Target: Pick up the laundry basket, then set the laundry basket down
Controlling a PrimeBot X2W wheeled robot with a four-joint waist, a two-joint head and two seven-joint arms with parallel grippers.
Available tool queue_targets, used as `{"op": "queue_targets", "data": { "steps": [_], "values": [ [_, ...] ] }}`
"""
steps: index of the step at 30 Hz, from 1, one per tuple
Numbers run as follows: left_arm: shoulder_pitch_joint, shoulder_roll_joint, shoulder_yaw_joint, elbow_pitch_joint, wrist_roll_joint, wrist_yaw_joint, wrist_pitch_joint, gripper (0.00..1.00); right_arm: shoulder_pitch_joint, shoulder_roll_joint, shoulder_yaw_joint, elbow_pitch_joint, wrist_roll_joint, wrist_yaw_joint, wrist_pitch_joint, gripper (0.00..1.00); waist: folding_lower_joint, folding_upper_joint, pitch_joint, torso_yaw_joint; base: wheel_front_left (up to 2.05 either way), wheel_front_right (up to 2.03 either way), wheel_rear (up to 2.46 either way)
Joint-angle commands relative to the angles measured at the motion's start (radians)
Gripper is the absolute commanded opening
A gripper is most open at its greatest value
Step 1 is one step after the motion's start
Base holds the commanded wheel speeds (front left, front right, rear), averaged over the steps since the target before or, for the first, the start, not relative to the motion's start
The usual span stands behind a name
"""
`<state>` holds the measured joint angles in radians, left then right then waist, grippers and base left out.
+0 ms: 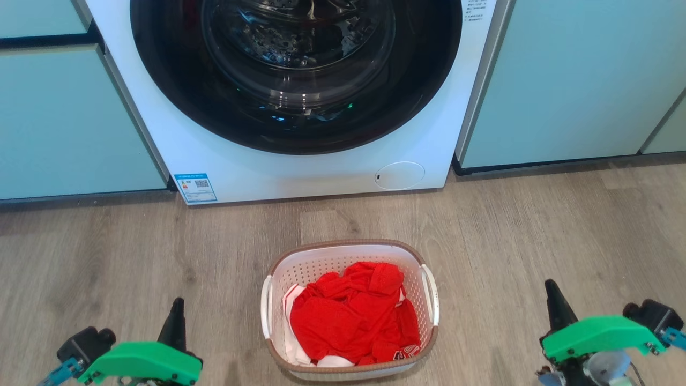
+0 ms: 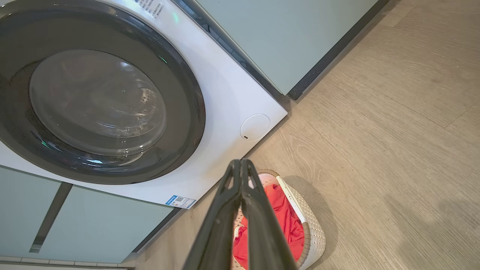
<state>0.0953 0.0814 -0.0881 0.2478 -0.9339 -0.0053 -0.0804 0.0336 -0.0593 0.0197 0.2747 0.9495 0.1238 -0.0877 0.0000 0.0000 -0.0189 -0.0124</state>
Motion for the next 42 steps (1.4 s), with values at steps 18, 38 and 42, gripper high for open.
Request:
{"op": "queue_targets", "data": {
  "steps": [18, 38, 42],
  "values": [
    [-0.100, 0.002, 0.066, -0.019, -0.217, -0.042, 0.050, 0.00, -0.080, -0.017, -0.026, -0.032, 0.215, 0.005, 0.054, 0.00, 0.0000, 0.0000, 0.007, 0.004, 0.00, 0.00, 0.00],
    [-0.151, -0.004, 0.120, -0.011, -0.465, -0.085, 0.111, 0.00, -0.110, -0.016, -0.063, -0.032, 0.458, 0.006, 0.115, 0.00, 0.0000, 0.0000, 0.015, 0.008, 0.00, 0.00, 0.00],
    [-0.161, -0.005, 0.131, -0.010, -0.512, -0.093, 0.123, 0.00, -0.116, -0.016, -0.071, -0.032, 0.504, 0.006, 0.127, 0.00, 0.0000, 0.0000, 0.016, 0.009, 0.00, 0.00, 0.00]
  ]
}}
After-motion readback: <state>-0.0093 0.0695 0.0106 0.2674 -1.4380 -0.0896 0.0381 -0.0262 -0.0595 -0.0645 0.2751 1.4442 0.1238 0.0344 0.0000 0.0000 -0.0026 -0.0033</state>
